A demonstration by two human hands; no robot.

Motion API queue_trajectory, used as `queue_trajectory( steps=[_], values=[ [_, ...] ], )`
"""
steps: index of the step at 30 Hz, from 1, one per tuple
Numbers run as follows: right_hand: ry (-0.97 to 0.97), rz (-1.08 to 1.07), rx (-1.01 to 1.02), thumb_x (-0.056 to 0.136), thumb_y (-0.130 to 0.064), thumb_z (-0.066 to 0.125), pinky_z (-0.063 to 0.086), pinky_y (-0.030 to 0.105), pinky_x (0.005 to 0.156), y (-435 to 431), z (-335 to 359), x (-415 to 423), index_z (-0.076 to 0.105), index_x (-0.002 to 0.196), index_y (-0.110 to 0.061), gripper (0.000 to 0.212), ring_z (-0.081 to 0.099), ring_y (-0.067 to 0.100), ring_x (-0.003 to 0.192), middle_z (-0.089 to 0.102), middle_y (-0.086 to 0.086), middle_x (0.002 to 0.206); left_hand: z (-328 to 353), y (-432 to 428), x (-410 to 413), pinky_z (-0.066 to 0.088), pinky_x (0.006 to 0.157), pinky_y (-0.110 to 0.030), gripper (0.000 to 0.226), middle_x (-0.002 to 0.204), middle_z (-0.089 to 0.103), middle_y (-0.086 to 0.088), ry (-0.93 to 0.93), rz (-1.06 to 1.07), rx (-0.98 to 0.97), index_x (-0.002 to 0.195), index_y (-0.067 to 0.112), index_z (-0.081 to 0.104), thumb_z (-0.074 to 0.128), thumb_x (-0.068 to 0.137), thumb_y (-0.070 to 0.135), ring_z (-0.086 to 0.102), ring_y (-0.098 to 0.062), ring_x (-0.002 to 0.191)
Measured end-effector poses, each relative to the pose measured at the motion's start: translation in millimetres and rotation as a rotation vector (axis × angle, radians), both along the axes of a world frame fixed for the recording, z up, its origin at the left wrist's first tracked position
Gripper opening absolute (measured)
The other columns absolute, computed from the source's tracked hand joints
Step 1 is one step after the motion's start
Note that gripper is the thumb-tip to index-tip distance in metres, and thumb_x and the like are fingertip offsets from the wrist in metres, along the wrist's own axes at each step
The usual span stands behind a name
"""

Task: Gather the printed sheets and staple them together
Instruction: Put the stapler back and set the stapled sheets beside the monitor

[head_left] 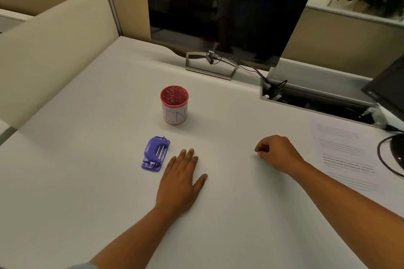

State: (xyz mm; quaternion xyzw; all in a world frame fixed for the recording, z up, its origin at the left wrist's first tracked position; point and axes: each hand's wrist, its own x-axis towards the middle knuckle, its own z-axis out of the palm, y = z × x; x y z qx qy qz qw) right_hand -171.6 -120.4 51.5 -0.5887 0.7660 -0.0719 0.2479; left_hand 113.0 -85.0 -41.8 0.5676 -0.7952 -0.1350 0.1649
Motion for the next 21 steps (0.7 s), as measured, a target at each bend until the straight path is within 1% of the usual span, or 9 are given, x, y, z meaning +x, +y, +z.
queue_trajectory(
  steps=[3,7,11,16,18,20,21],
  values=[
    [0.04,0.022,0.015,0.087,-0.011,0.062,0.056,0.032,0.079,13.1,-11.0,5.0,0.075,0.089,-0.019,0.015,0.067,0.019,0.086,0.073,0.001,0.096,0.0,1.1,-0.6,0.013,0.118,-0.033,0.059,0.158,0.034,0.001,-0.006,0.011,0.002,0.143,0.018,0.045,0.04,0.095,0.054,0.026,-0.017,0.147],
    [0.115,0.038,0.004,0.089,-0.013,0.058,0.056,0.037,0.082,20.6,-17.8,12.9,0.075,0.095,-0.016,0.019,0.068,0.026,0.091,0.073,0.005,0.102,1.4,2.6,-1.3,0.017,0.119,-0.035,0.058,0.157,0.034,0.001,0.003,0.024,0.008,0.143,0.018,0.045,0.043,0.096,0.052,0.026,-0.017,0.147],
    [0.191,0.066,0.013,0.09,-0.017,0.055,0.058,0.039,0.077,21.1,-18.8,19.8,0.074,0.09,-0.014,0.019,0.067,0.029,0.086,0.072,0.009,0.098,1.3,3.0,-1.5,0.017,0.119,-0.034,0.058,0.157,0.035,0.0,-0.007,0.026,0.004,0.143,0.017,0.045,0.043,0.096,0.051,0.026,-0.017,0.147],
    [0.295,0.101,0.025,0.089,-0.018,0.057,0.058,0.038,0.074,16.4,-19.5,26.1,0.069,0.089,-0.009,0.015,0.066,0.03,0.081,0.068,0.01,0.095,0.7,4.1,-2.3,0.018,0.12,-0.036,0.057,0.157,0.035,0.0,-0.003,0.034,0.0,0.143,0.016,0.045,0.045,0.096,0.049,0.026,-0.017,0.147],
    [0.317,0.112,0.027,0.087,-0.015,0.058,0.057,0.037,0.072,13.4,-18.7,29.5,0.067,0.088,-0.008,0.012,0.065,0.03,0.08,0.067,0.011,0.093,0.6,4.6,-2.6,0.018,0.12,-0.035,0.056,0.157,0.035,0.0,-0.001,0.041,-0.005,0.142,0.017,0.046,0.046,0.096,0.049,0.027,-0.017,0.146],
    [0.362,0.123,0.029,0.085,-0.008,0.057,0.052,0.031,0.063,10.6,-18.5,33.6,0.063,0.08,-0.007,0.008,0.061,0.029,0.073,0.064,0.011,0.088,0.7,4.8,-2.6,0.018,0.119,-0.035,0.056,0.157,0.035,0.0,-0.004,0.042,-0.008,0.142,0.017,0.046,0.046,0.096,0.048,0.027,-0.017,0.146],
    [0.39,0.123,0.03,0.083,-0.005,0.055,0.046,0.029,0.058,9.3,-18.3,35.9,0.057,0.073,-0.008,0.01,0.057,0.027,0.068,0.061,0.01,0.083,0.9,4.8,-2.7,0.018,0.12,-0.035,0.056,0.157,0.035,0.0,-0.004,0.042,-0.01,0.142,0.017,0.046,0.046,0.096,0.048,0.027,-0.017,0.146]
  ],
)
